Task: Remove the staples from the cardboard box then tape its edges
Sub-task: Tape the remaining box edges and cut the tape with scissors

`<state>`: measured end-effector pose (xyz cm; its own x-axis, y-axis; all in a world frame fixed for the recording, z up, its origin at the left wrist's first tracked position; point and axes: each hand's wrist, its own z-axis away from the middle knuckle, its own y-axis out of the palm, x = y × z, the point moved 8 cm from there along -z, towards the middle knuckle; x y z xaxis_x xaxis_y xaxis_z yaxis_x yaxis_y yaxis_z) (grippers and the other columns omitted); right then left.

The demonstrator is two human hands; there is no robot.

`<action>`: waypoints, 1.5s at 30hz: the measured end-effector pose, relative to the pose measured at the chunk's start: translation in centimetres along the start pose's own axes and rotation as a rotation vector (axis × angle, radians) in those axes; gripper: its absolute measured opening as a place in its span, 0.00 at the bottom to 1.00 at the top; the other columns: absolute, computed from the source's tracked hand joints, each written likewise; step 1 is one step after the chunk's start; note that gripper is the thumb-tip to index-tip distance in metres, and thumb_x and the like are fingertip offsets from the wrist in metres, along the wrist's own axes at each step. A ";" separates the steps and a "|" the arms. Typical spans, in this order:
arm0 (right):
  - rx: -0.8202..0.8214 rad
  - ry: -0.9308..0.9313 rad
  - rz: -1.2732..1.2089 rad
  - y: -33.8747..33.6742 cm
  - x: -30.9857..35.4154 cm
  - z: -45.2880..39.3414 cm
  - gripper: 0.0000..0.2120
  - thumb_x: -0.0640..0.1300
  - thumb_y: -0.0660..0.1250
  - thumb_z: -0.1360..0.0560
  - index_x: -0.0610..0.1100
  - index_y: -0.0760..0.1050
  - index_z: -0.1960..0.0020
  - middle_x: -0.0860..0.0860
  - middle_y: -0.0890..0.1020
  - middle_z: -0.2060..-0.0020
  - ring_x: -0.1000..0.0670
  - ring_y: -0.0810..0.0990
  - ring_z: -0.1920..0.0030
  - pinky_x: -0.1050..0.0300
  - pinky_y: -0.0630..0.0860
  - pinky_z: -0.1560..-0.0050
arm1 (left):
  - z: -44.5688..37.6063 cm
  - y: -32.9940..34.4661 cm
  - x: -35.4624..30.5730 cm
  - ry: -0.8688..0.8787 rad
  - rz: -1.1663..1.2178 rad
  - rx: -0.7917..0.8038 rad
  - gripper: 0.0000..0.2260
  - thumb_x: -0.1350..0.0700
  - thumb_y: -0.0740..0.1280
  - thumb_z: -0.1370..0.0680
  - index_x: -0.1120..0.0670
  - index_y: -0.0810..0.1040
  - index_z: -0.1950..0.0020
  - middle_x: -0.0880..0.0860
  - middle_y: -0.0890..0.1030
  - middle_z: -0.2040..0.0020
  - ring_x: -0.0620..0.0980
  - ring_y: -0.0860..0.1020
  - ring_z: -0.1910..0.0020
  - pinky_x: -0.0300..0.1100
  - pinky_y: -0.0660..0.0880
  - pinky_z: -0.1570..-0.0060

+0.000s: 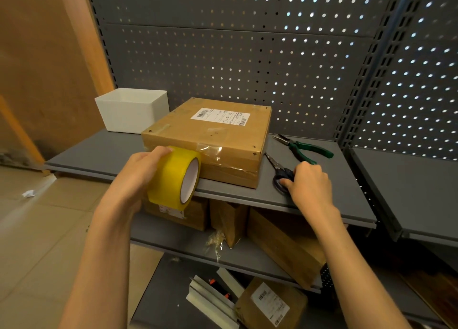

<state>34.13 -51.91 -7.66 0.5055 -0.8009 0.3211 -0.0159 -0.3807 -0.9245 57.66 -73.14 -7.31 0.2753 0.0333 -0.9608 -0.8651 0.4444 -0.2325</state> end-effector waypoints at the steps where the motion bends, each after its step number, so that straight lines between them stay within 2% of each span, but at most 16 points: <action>1: 0.012 -0.010 0.003 0.1 0.1 0.0 0.13 0.48 0.69 0.27 0.38 0.76 0.53 0.46 0.75 0.63 0.48 0.70 0.63 0.57 0.67 0.65 | -0.2 -0.2 0.2 -0.017 0.039 0.005 0.19 0.44 0.64 0.24 0.54 0.70 0.39 0.54 0.72 0.45 0.57 0.72 0.46 0.52 0.71 0.47; 3: 0.025 -0.035 -0.008 0.0 0.2 0.1 0.13 0.49 0.68 0.26 0.38 0.76 0.51 0.46 0.75 0.62 0.48 0.71 0.62 0.56 0.68 0.64 | -0.3 -0.6 0.2 -0.031 0.116 0.024 0.25 0.44 0.64 0.24 0.56 0.68 0.32 0.55 0.72 0.39 0.59 0.72 0.41 0.56 0.70 0.40; 7: -0.109 -0.150 -0.111 -2.5 1.3 0.0 0.11 0.46 0.65 0.24 0.38 0.79 0.49 0.43 0.80 0.55 0.44 0.78 0.54 0.54 0.73 0.58 | -0.3 -2.4 -0.6 0.041 0.179 0.006 0.24 0.45 0.63 0.23 0.57 0.70 0.32 0.56 0.74 0.36 0.57 0.73 0.40 0.56 0.70 0.38; 9: -0.199 -0.241 -0.196 -4.4 2.7 0.2 0.10 0.43 0.64 0.23 0.40 0.80 0.49 0.44 0.81 0.53 0.45 0.79 0.53 0.52 0.75 0.54 | -0.2 -3.8 -1.6 0.151 0.154 -0.042 0.19 0.45 0.62 0.23 0.57 0.74 0.39 0.56 0.76 0.43 0.53 0.75 0.47 0.50 0.73 0.46; 11: -0.275 -0.325 -0.271 -6.1 4.5 0.6 0.09 0.43 0.62 0.22 0.40 0.80 0.50 0.45 0.80 0.54 0.46 0.78 0.53 0.52 0.75 0.53 | 0.3 -4.8 -3.4 0.344 0.063 -0.050 0.13 0.45 0.61 0.22 0.55 0.75 0.53 0.56 0.73 0.57 0.47 0.71 0.59 0.42 0.67 0.59; 13: -0.328 -0.403 -0.305 -7.3 6.4 0.9 0.10 0.43 0.62 0.22 0.40 0.80 0.50 0.45 0.79 0.55 0.47 0.77 0.54 0.51 0.75 0.52 | 0.6 -5.9 -4.9 0.505 -0.066 -0.109 0.16 0.47 0.60 0.21 0.54 0.71 0.64 0.54 0.67 0.67 0.42 0.65 0.69 0.38 0.61 0.67; 15: -0.344 -0.465 -0.318 -7.8 8.1 1.0 0.10 0.43 0.61 0.22 0.40 0.79 0.50 0.46 0.79 0.54 0.47 0.77 0.54 0.53 0.74 0.52 | 0.4 -7.2 -5.9 0.604 -0.234 -0.201 0.17 0.48 0.59 0.20 0.56 0.72 0.65 0.52 0.66 0.69 0.45 0.64 0.70 0.43 0.59 0.68; 18: -0.313 -0.515 -0.288 -7.4 10.3 0.8 0.11 0.45 0.60 0.21 0.41 0.79 0.49 0.47 0.79 0.53 0.47 0.77 0.53 0.54 0.71 0.53 | -0.7 -8.2 -6.8 0.703 -0.549 -0.278 0.15 0.50 0.59 0.20 0.59 0.72 0.59 0.55 0.72 0.66 0.55 0.69 0.65 0.47 0.62 0.67; 20: -0.290 -0.537 -0.277 -6.9 11.5 0.7 0.12 0.45 0.60 0.21 0.41 0.79 0.48 0.47 0.79 0.52 0.46 0.77 0.52 0.52 0.73 0.51 | -2.1 -8.7 -6.6 0.708 -0.733 -0.294 0.14 0.50 0.58 0.20 0.60 0.75 0.49 0.61 0.78 0.57 0.64 0.75 0.56 0.52 0.69 0.60; 22: -0.277 -0.560 -0.273 -6.4 12.5 0.7 0.12 0.45 0.59 0.21 0.41 0.79 0.48 0.47 0.79 0.52 0.46 0.77 0.52 0.51 0.73 0.52 | -3.7 -9.0 -6.2 0.707 -0.892 -0.300 0.15 0.51 0.59 0.20 0.60 0.74 0.42 0.66 0.79 0.51 0.67 0.75 0.52 0.56 0.70 0.53; 27: -0.264 -0.598 -0.263 -5.3 14.3 0.6 0.11 0.45 0.60 0.21 0.42 0.79 0.47 0.47 0.80 0.51 0.48 0.76 0.51 0.54 0.72 0.53 | -7.1 -8.4 -4.5 0.761 -1.096 -0.238 0.14 0.52 0.59 0.20 0.61 0.74 0.42 0.66 0.80 0.53 0.66 0.77 0.56 0.51 0.68 0.56; 32: -0.240 -0.613 -0.273 -4.5 15.1 0.3 0.11 0.46 0.60 0.21 0.42 0.78 0.47 0.48 0.80 0.51 0.49 0.77 0.51 0.54 0.73 0.50 | -9.0 -7.5 -2.5 0.799 -1.122 -0.151 0.11 0.53 0.59 0.20 0.61 0.74 0.46 0.64 0.80 0.57 0.64 0.77 0.60 0.50 0.69 0.60; 35: -0.229 -0.607 -0.286 -4.1 15.2 0.1 0.11 0.46 0.60 0.21 0.42 0.78 0.47 0.48 0.80 0.51 0.49 0.77 0.50 0.52 0.74 0.49 | -10.0 -7.3 -1.2 0.770 -1.124 -0.122 0.12 0.53 0.60 0.20 0.61 0.75 0.45 0.65 0.81 0.56 0.64 0.77 0.59 0.49 0.66 0.63; 38: -0.242 -0.589 -0.308 -3.9 15.1 -0.3 0.10 0.45 0.61 0.21 0.42 0.79 0.47 0.48 0.81 0.52 0.49 0.77 0.51 0.50 0.75 0.49 | -10.8 -7.1 -0.3 0.719 -1.025 -0.035 0.13 0.53 0.60 0.20 0.61 0.76 0.43 0.63 0.81 0.53 0.63 0.77 0.56 0.49 0.68 0.60; 42: -0.248 -0.566 -0.331 -3.6 14.9 -0.6 0.10 0.45 0.61 0.21 0.42 0.79 0.47 0.48 0.81 0.52 0.48 0.78 0.51 0.49 0.75 0.49 | -11.1 -7.2 -0.1 0.652 -0.921 0.074 0.14 0.51 0.59 0.21 0.60 0.78 0.46 0.61 0.80 0.52 0.60 0.76 0.54 0.51 0.70 0.54; 45: -0.240 -0.564 -0.337 -3.3 14.9 -0.9 0.10 0.45 0.61 0.21 0.42 0.80 0.47 0.48 0.81 0.52 0.49 0.78 0.51 0.49 0.75 0.49 | -11.2 -7.1 0.1 0.529 -0.891 0.119 0.23 0.42 0.52 0.22 0.59 0.77 0.48 0.58 0.79 0.50 0.58 0.75 0.50 0.50 0.68 0.47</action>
<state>40.96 -62.98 0.41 0.8860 -0.2833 0.3670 0.0635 -0.7099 -0.7015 59.10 -86.30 -7.49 0.5501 -0.7335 -0.3991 -0.3841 0.2022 -0.9009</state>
